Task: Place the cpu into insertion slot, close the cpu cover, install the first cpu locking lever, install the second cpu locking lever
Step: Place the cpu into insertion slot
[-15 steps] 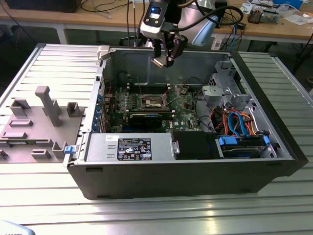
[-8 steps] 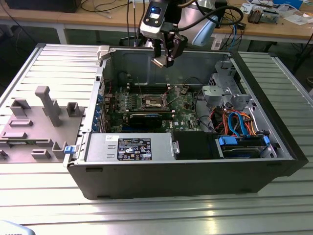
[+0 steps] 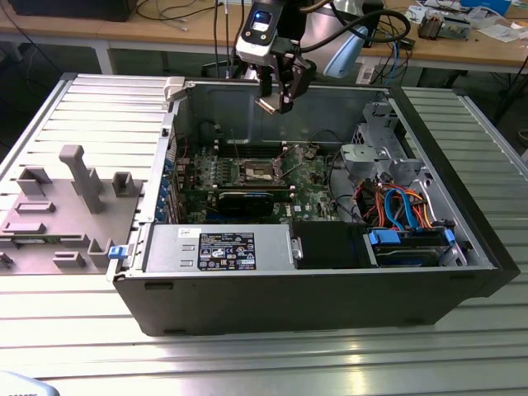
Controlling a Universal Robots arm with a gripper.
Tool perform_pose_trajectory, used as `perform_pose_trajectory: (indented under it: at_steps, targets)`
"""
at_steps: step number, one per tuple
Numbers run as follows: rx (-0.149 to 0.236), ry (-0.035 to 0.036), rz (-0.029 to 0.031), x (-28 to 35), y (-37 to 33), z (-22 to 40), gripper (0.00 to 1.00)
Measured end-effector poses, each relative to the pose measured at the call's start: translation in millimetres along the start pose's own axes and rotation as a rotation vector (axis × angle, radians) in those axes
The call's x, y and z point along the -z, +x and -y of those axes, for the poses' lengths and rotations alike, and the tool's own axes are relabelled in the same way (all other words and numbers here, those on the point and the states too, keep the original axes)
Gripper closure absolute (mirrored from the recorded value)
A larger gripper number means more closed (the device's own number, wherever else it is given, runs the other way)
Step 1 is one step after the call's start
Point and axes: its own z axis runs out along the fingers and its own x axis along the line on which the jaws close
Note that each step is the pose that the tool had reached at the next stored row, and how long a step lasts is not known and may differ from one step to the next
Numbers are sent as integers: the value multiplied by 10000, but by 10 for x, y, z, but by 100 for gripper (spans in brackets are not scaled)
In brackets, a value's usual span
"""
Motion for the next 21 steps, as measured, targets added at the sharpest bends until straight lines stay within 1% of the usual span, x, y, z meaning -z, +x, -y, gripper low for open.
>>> perform_pose_trajectory:
  at_steps: [21]
  targets:
    - [-188, -3, 17, 0, 0, 0, 45]
